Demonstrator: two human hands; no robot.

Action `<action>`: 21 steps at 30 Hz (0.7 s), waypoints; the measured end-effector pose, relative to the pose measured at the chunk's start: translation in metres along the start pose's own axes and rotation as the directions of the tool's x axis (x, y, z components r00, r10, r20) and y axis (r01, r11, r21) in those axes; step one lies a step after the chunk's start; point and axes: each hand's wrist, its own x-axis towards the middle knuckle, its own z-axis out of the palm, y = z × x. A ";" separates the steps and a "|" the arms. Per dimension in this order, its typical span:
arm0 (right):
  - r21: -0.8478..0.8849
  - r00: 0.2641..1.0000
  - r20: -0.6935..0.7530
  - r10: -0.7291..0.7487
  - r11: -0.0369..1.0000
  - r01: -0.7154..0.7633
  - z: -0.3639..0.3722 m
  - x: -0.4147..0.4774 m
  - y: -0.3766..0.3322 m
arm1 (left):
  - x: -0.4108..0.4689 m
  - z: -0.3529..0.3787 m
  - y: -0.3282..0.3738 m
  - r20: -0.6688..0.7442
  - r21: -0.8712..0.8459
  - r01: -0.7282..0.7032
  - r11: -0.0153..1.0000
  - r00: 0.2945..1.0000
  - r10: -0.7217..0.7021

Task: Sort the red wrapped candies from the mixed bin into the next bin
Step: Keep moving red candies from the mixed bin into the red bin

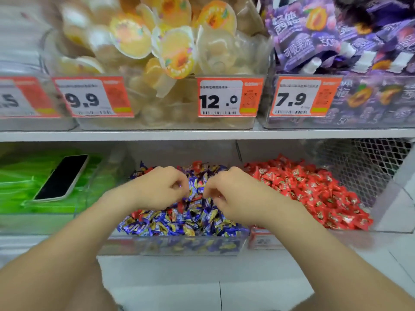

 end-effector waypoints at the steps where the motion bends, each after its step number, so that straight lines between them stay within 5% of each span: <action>1: -0.038 1.000 0.023 0.017 0.999 -0.016 0.004 0.010 -0.001 | 0.002 0.000 -0.014 -0.012 0.023 0.036 0.999 0.999 -0.036; 7: -0.052 1.000 -0.016 0.003 0.999 -0.004 0.038 0.068 -0.023 | 0.014 -0.004 -0.071 0.138 0.249 0.191 0.949 0.963 -0.230; 10: -0.154 0.993 0.118 0.013 0.988 0.005 0.062 0.086 -0.031 | 0.011 -0.005 -0.074 0.235 0.350 0.184 0.918 0.932 -0.276; 15: -0.229 0.985 0.171 -0.017 0.972 0.057 0.072 0.098 -0.031 | 0.004 -0.003 -0.080 0.362 0.342 0.261 0.903 0.850 -0.383; 21: -0.044 0.995 0.100 0.007 0.999 -0.003 0.063 0.104 -0.024 | 0.004 0.015 -0.089 0.247 0.281 0.194 0.940 0.932 -0.266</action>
